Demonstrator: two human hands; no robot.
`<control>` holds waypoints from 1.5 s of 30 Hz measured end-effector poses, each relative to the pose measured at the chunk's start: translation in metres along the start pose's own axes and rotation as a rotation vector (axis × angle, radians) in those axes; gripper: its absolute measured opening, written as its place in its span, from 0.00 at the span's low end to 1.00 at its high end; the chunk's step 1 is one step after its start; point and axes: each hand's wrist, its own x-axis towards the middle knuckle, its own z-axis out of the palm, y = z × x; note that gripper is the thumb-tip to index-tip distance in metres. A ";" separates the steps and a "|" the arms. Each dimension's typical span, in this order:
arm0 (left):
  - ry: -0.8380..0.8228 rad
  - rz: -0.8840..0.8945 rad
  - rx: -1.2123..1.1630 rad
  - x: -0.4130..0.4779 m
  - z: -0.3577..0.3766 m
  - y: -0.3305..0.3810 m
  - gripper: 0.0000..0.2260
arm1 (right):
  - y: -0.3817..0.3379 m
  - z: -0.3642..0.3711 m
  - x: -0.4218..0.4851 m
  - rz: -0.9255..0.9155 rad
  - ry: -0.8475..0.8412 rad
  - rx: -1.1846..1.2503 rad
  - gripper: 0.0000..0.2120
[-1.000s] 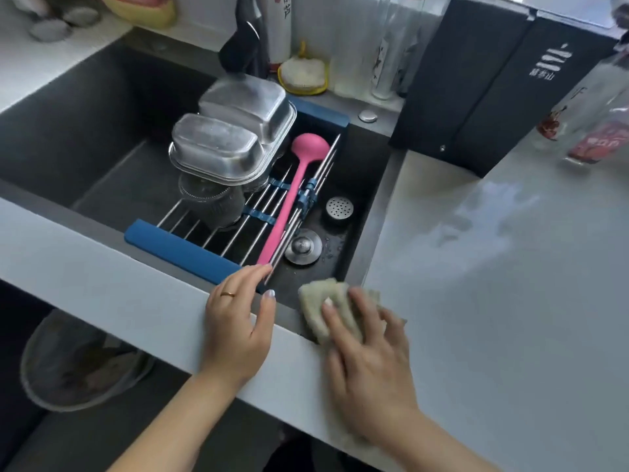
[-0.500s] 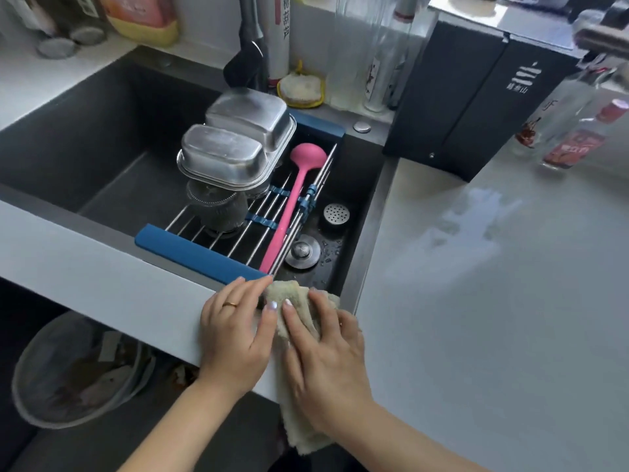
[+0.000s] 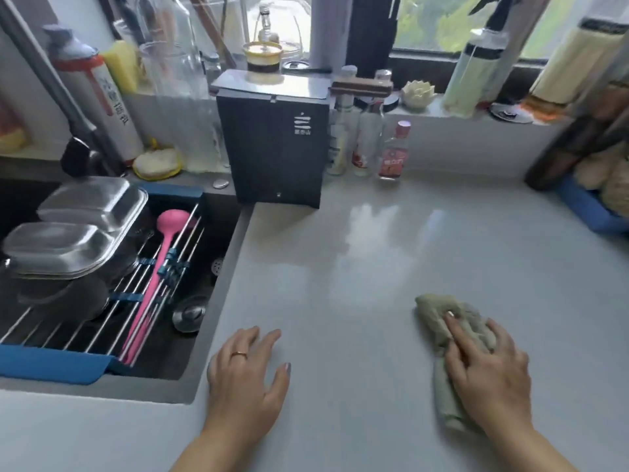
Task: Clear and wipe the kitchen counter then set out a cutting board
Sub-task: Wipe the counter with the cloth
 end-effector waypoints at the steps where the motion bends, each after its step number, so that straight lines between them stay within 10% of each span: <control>1: -0.028 -0.026 0.043 0.004 0.010 0.010 0.26 | 0.033 -0.006 0.016 0.134 0.009 -0.010 0.22; 8: 0.099 -0.312 0.162 0.070 0.034 0.040 0.27 | 0.147 -0.031 0.119 0.615 0.117 0.140 0.28; 13: 0.164 -0.438 0.285 0.087 0.044 0.041 0.27 | 0.069 -0.008 0.167 0.374 0.013 0.159 0.25; 19: 0.252 -0.477 0.246 0.088 0.045 0.046 0.25 | -0.108 0.050 0.090 -0.419 -0.397 0.359 0.27; 24: 0.257 -0.449 0.248 0.103 0.050 0.068 0.30 | -0.146 0.066 0.102 -0.538 -0.468 0.319 0.31; 35: 0.125 -0.237 0.185 0.151 0.092 0.141 0.23 | 0.043 0.041 0.313 0.117 -0.064 0.080 0.23; 45: 0.127 -0.227 0.186 0.147 0.091 0.157 0.29 | 0.154 -0.011 0.211 0.240 0.011 0.080 0.24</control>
